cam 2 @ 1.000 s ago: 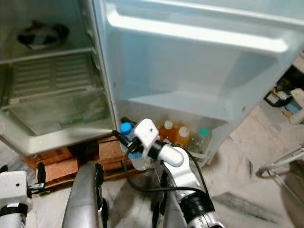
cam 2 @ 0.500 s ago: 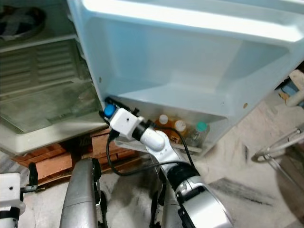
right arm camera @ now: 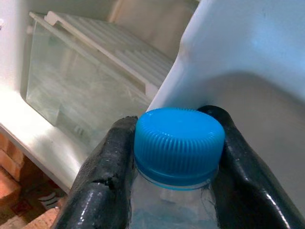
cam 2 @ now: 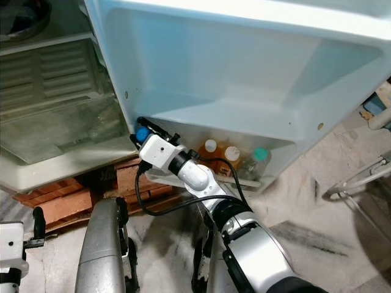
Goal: Restocking fridge
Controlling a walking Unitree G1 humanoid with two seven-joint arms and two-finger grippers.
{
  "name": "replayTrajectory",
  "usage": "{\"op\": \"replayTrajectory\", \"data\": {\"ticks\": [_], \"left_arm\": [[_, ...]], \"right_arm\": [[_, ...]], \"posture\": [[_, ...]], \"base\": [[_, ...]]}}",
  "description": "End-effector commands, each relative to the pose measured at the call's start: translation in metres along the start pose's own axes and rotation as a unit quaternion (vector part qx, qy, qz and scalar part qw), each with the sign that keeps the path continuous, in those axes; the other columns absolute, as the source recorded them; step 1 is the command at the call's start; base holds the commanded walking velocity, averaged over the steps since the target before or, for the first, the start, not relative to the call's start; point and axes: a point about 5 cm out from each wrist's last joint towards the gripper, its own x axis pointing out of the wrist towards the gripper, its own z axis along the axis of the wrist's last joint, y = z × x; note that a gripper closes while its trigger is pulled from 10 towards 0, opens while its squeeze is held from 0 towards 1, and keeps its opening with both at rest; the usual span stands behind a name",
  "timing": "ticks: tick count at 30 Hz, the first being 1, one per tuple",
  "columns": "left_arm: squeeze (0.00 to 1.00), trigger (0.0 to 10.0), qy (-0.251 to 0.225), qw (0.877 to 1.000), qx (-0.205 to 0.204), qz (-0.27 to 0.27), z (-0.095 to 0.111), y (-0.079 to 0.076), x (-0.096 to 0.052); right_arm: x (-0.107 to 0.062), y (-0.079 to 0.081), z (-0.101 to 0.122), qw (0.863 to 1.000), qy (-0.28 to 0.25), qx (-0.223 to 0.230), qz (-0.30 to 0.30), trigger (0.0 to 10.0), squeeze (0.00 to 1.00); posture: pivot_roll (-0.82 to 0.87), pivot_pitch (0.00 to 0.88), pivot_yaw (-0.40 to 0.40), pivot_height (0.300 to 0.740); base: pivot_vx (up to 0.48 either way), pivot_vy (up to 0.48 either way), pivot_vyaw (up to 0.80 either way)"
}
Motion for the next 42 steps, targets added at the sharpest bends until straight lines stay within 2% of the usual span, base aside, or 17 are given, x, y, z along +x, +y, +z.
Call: {"op": "replayTrajectory", "data": {"ticks": [1,4,10,12,16,20,21,28,30,31,42], "left_arm": [[0.0,10.0,0.014,1.0,0.009,-0.004,-0.003,0.001,-0.006],[0.0,10.0,0.012,1.0,0.015,-0.009,-0.002,0.001,-0.007],[0.0,10.0,0.014,1.0,0.017,-0.01,-0.002,0.001,-0.008],[0.0,10.0,0.015,1.0,0.018,-0.011,-0.003,0.0,-0.007],[0.0,10.0,0.013,1.0,0.018,-0.013,-0.003,-0.001,-0.006],[0.0,10.0,0.013,1.0,0.017,-0.014,-0.003,-0.001,-0.004],[0.0,10.0,0.011,1.0,0.017,-0.015,-0.003,-0.002,-0.003],[0.0,10.0,0.009,1.0,0.017,-0.017,-0.003,-0.003,0.002],[0.0,10.0,0.008,1.0,0.017,-0.018,-0.003,-0.003,0.003],[0.0,10.0,0.008,1.0,0.017,-0.018,-0.003,-0.003,0.004],[0.0,10.0,0.008,1.0,0.017,-0.018,-0.004,-0.004,0.005]], "right_arm": [[-0.017,-0.006,-0.025,0.996,0.074,0.028,-0.029,10.0,0.0],[-0.025,-0.012,-0.033,0.993,0.099,0.044,-0.043,10.0,0.0],[-0.042,-0.026,-0.046,0.988,0.128,0.04,-0.073,10.0,0.0],[-0.055,-0.033,-0.053,0.985,0.141,0.057,-0.085,10.0,0.0],[-0.072,-0.041,-0.061,0.981,0.157,0.058,-0.097,10.0,0.0],[-0.083,-0.046,-0.066,0.978,0.167,0.061,-0.108,10.0,0.0],[-0.092,-0.05,-0.07,0.976,0.173,0.066,-0.116,10.0,0.0],[-0.113,-0.055,-0.079,0.966,0.202,0.075,-0.142,10.0,0.0],[-0.115,-0.056,-0.08,0.963,0.203,0.094,-0.151,10.0,0.0],[-0.114,-0.057,-0.08,0.962,0.202,0.095,-0.155,10.0,1.0],[-0.112,-0.06,-0.078,0.963,0.193,0.099,-0.161,10.0,1.0]], "posture": [[0.26,0.297,-0.068,0.54],[0.26,0.301,-0.067,0.54],[0.26,0.299,-0.068,0.54],[0.26,0.295,-0.068,0.54],[0.25,0.289,-0.068,0.54],[0.25,0.283,-0.067,0.54],[0.24,0.28,-0.067,0.54],[0.23,0.27,-0.063,0.54],[0.23,0.266,-0.061,0.54],[0.23,0.26,-0.059,0.54],[0.23,0.255,-0.058,0.54]], "base": [[0.0,0.0,0.0],[0.0,0.0,0.0],[0.0,0.0,0.0],[0.0,0.0,0.0],[0.0,0.0,0.0],[0.0,0.0,0.0],[0.0,0.0,0.0],[0.0,0.0,0.0],[0.0,0.0,0.0],[0.0,0.0,0.0],[0.0,0.0,0.0]]}}
